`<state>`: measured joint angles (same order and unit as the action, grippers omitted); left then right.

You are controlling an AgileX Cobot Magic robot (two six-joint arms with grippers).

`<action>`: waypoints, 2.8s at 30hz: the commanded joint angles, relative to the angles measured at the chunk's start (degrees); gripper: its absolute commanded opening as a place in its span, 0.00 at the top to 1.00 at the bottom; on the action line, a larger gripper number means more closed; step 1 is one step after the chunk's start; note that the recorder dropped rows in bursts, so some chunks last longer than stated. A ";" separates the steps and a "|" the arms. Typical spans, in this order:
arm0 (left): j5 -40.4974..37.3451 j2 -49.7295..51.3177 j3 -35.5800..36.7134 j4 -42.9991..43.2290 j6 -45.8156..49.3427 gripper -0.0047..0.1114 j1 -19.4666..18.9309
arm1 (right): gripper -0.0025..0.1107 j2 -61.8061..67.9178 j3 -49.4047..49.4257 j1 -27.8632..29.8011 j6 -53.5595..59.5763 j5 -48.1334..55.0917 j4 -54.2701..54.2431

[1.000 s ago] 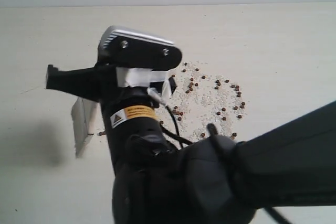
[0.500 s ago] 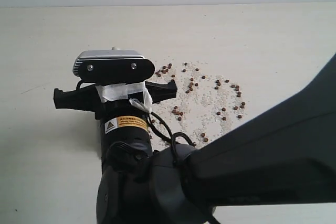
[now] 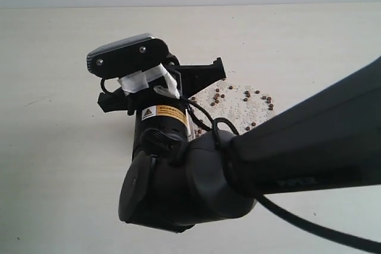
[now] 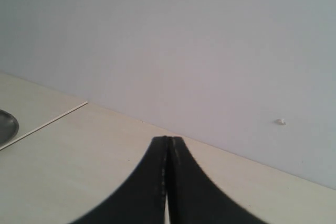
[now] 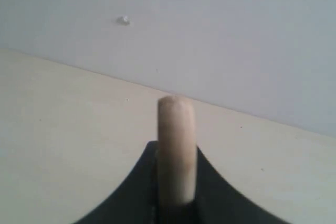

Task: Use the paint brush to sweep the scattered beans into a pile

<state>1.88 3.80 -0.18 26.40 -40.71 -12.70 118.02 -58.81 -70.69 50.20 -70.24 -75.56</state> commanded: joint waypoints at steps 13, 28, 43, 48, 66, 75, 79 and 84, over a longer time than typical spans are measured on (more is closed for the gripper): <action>0.06 -0.34 0.18 0.03 0.01 0.96 0.08 | 0.98 -7.62 0.02 1.28 -21.76 0.28 10.17; 0.06 -0.34 0.18 0.03 0.01 0.96 0.08 | 0.98 2.65 -0.95 14.72 -48.72 10.50 20.95; 0.06 -0.34 0.18 0.03 0.01 0.96 0.08 | 0.98 -3.44 -0.95 14.72 -20.95 3.92 8.67; 0.06 -0.34 0.18 0.03 0.01 0.96 0.08 | 0.98 -6.17 -2.51 15.01 -31.86 4.06 17.67; 0.06 -0.34 0.18 0.03 0.01 0.96 0.08 | 0.98 7.28 -12.94 24.52 -47.41 17.50 23.01; 0.06 -0.34 0.18 0.03 0.01 0.96 0.08 | 0.98 6.53 -12.94 24.52 -23.28 18.22 14.55; 0.06 -0.34 0.18 0.03 0.01 0.96 0.08 | 0.98 4.97 -12.94 24.52 -11.53 17.01 6.73; 0.06 -0.34 0.18 0.03 0.01 0.96 0.08 | 0.98 4.07 -12.94 24.52 -3.32 16.35 2.82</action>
<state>1.75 3.80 -0.18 26.40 -40.71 -12.70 122.60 -71.69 -46.47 40.79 -53.77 -69.08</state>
